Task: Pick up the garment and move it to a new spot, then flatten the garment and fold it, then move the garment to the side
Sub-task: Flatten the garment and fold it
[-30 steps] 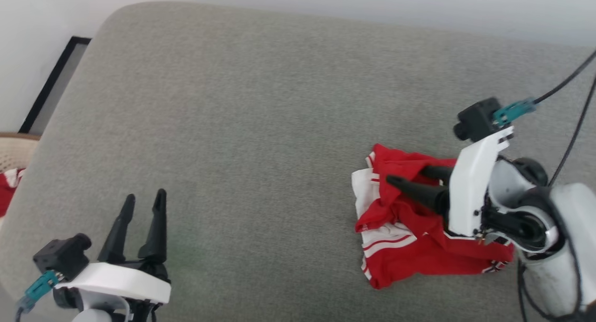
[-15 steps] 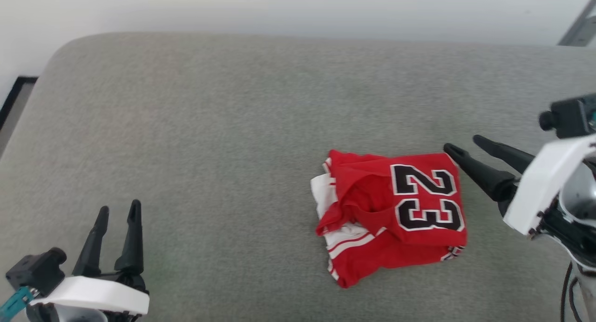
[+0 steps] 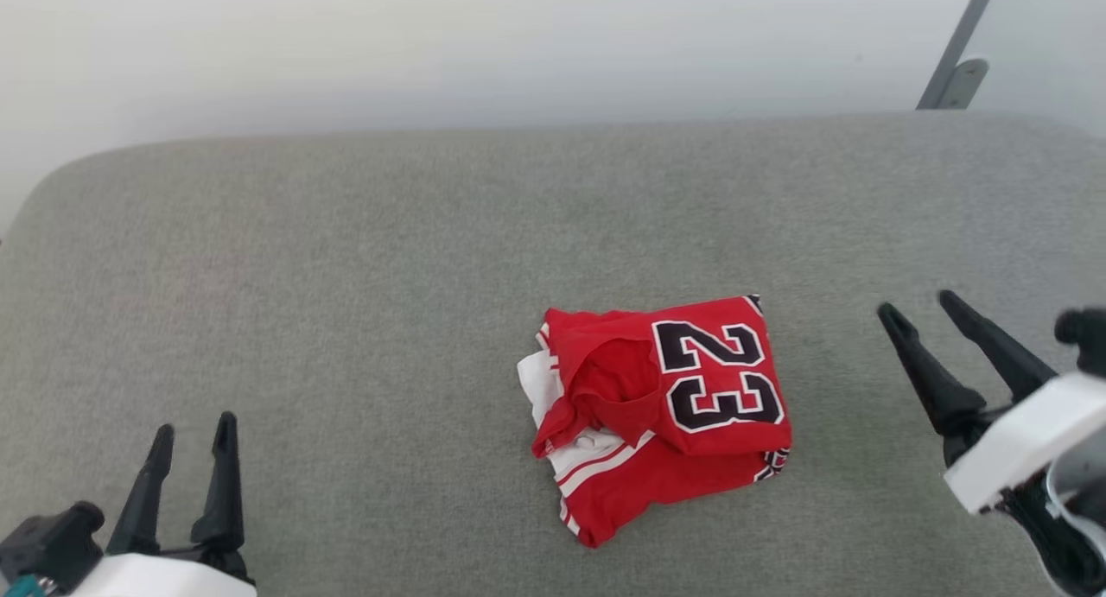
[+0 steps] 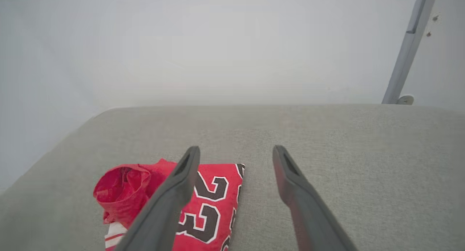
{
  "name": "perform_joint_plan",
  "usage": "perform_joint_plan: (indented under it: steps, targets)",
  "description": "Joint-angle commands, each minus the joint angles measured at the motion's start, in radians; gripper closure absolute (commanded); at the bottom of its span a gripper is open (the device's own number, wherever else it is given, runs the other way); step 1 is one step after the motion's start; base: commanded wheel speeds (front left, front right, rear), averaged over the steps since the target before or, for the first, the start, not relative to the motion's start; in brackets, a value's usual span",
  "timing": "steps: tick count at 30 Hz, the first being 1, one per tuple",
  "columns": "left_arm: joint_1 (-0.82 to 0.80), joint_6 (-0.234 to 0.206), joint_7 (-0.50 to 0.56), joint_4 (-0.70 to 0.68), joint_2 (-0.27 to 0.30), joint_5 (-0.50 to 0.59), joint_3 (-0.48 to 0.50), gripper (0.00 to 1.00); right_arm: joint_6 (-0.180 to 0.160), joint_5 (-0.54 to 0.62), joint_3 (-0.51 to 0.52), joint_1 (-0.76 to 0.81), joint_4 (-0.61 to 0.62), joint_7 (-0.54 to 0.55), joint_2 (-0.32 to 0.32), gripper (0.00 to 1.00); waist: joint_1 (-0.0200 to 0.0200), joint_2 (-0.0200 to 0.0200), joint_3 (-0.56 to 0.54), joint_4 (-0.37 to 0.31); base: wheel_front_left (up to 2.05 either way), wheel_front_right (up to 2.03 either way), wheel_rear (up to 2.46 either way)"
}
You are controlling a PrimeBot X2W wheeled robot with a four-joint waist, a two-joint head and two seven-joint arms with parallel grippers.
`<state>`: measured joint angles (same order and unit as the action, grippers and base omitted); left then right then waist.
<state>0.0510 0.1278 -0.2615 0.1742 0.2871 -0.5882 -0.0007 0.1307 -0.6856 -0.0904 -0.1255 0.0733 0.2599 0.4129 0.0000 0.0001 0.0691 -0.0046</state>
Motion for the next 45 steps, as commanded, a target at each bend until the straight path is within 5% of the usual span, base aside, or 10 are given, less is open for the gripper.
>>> perform_joint_plan:
  steps: [1, 11, 16, 45]
  targets:
    - [0.020, 0.004, -0.004, -0.005, -0.004, 0.018, 0.008, 0.00, 0.000, 0.019, -0.007, 0.022, -0.018, -0.054, 0.011, 0.00, 0.0000, -0.0001, -0.018, -0.012, 0.00, 0.00, 0.00]
    - [0.085, 0.004, -0.004, -0.031, -0.017, 0.100, 0.059, 0.00, 0.000, 0.101, -0.089, 0.081, -0.242, -0.412, 0.064, 0.00, 0.0000, -0.0001, -0.069, -0.017, 0.00, 0.00, 0.00]
    - [0.112, 0.004, -0.004, -0.061, -0.019, 0.137, 0.083, 0.00, 0.000, 0.112, -0.125, 0.083, -0.350, -0.504, 0.063, 0.00, 0.0000, -0.0001, -0.080, -0.008, 0.00, 0.00, 0.00]
    - [0.129, 0.004, -0.005, -0.074, -0.031, 0.123, 0.118, 0.00, 0.000, 0.206, 0.053, 0.184, -0.238, -0.525, -0.052, 0.00, 0.0000, -0.0001, -0.089, 0.021, 0.00, 0.00, 0.00]
